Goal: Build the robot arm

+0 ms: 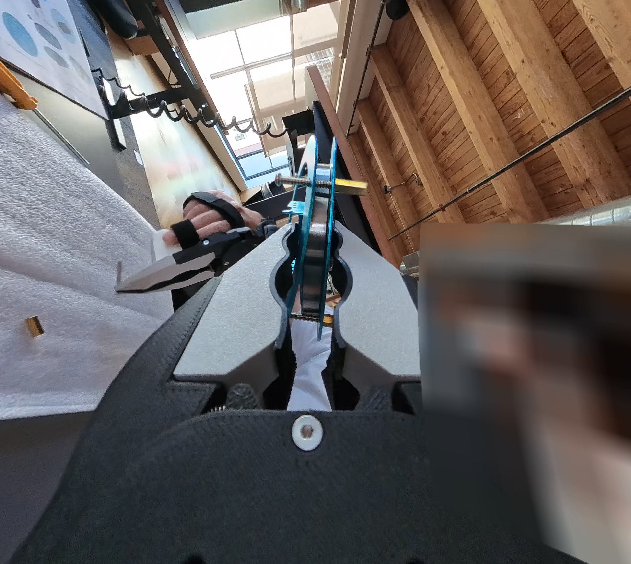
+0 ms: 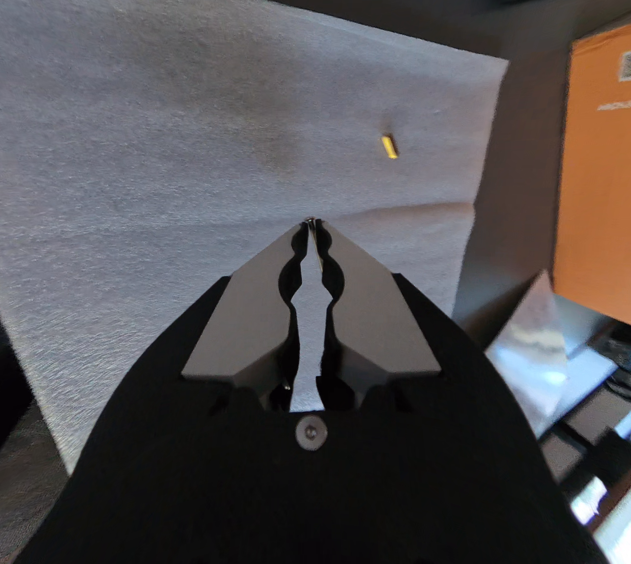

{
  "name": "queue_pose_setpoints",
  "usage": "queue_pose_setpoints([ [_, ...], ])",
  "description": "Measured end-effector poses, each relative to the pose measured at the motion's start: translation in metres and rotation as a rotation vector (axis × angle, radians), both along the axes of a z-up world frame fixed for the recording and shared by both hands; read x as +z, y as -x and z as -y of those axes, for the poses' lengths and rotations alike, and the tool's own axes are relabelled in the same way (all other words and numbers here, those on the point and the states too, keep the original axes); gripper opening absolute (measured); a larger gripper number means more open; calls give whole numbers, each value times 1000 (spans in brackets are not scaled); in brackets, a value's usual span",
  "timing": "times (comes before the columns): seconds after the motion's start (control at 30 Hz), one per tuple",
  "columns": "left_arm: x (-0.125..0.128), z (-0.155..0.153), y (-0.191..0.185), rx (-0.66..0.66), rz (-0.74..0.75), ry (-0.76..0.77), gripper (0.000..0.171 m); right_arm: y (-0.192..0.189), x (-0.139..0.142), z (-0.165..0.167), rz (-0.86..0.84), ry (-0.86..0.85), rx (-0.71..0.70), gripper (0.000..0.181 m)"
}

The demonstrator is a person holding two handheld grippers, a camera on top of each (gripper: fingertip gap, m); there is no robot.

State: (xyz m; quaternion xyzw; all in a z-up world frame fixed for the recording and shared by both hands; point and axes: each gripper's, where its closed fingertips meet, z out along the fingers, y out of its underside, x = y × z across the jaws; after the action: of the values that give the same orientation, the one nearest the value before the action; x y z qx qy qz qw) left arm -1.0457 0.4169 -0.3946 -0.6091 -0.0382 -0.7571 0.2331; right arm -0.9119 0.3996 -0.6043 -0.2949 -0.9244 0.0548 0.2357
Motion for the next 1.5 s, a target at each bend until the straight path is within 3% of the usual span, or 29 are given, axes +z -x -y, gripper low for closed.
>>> queue_pose_setpoints([
  [0.1,-3,0,-11,-8,3,5,15,-9,6,-20,20,-31,-164,9],
  [0.17,-7,0,-16,-17,4,14,15,-14,13,-20,-50,109,-315,6],
  [0.23,-11,-1,-18,-25,-3,24,15,-16,17,-31,-151,290,-641,1],
  [0.3,-14,-4,-19,-29,-12,32,15,-9,21,-36,-256,596,-1074,3],
  [0.37,-17,-8,-18,-33,-21,38,16,17,39,-14,-371,1059,-1242,10],
  [0.43,-19,-13,-18,-42,-26,44,16,30,46,-16,-516,1284,-1364,12],
  [0.57,-23,-18,-18,-83,-35,54,15,20,20,-27,-571,1196,-1569,17],
  [0.73,-36,-19,-19,-145,-57,65,16,24,5,-32,-442,1121,-1728,19],
  [0.83,-41,-18,-16,-161,-32,72,16,23,-17,-32,-295,938,-1812,17],
  [0.9,-43,-16,-13,-166,-21,74,16,29,-14,-36,-301,927,-1831,19],
  [1.2,-44,-8,-5,-210,-17,44,16,35,-16,-45,-31,876,-1973,19],
  [1.33,-43,-3,-5,-235,-5,31,16,34,-8,-57,-22,890,-2040,19],
  [1.5,-43,1,-3,-244,6,24,16,32,-20,-50,87,762,-2080,18],
])
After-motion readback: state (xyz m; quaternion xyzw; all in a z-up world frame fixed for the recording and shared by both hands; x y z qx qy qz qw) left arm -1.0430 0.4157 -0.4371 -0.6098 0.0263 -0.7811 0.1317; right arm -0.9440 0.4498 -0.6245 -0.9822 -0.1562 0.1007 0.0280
